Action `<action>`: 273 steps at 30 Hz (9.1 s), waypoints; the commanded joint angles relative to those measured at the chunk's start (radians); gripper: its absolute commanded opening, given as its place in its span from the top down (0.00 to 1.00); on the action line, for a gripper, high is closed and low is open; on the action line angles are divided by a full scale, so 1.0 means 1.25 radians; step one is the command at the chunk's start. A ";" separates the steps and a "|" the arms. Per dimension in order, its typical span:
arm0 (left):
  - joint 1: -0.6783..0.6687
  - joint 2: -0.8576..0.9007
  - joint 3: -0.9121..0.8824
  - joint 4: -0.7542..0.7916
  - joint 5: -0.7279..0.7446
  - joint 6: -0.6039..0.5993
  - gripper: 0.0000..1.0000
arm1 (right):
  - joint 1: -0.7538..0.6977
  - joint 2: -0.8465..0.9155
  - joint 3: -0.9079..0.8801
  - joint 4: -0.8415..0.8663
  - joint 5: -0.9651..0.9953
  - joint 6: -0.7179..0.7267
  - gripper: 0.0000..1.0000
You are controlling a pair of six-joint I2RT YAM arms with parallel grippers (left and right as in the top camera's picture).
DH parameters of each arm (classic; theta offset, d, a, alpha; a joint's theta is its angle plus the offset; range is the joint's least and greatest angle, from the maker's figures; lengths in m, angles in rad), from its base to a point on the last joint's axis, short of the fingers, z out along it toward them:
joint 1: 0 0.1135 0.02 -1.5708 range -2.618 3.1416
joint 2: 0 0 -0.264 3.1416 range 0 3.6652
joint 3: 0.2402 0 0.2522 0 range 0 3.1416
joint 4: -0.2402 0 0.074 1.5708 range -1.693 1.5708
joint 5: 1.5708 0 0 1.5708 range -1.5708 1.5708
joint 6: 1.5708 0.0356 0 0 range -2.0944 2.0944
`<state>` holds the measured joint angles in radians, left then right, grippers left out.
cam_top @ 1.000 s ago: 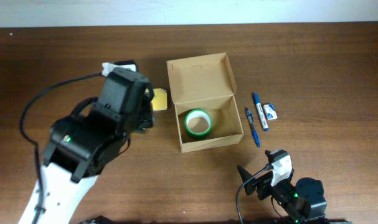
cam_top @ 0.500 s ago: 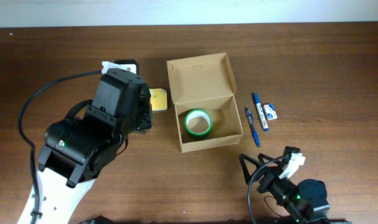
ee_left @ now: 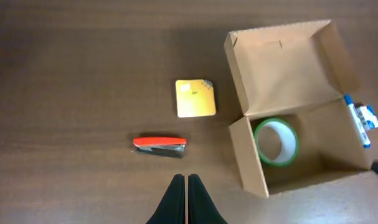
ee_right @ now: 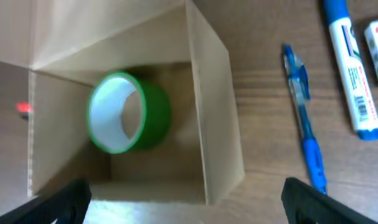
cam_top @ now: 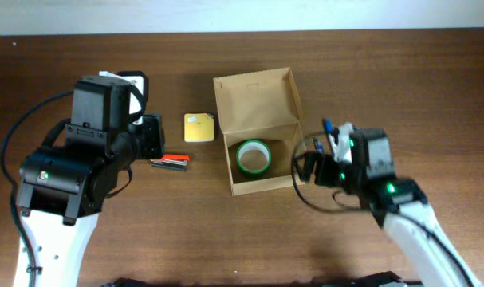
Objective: Pack container
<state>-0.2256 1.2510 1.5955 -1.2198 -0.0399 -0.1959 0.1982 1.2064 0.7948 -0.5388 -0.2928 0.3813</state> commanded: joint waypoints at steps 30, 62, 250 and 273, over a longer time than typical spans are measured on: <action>0.063 0.053 0.007 -0.016 0.084 0.050 0.98 | 0.146 0.246 0.138 0.084 0.286 -0.052 0.96; 0.063 0.118 0.007 -0.014 0.077 0.067 0.78 | 0.144 0.299 0.246 0.093 0.370 -0.032 0.05; 0.058 0.195 -0.012 0.060 -0.035 -0.055 0.98 | -0.112 0.177 0.799 -0.697 0.006 -0.297 0.08; 0.085 0.291 -0.220 0.138 0.035 -0.735 0.00 | -0.112 0.177 0.799 -0.666 0.007 -0.296 0.01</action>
<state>-0.1238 1.5669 1.3472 -1.0470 -0.0059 -0.9825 0.0650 1.4300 1.7885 -1.3758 -0.2718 0.0185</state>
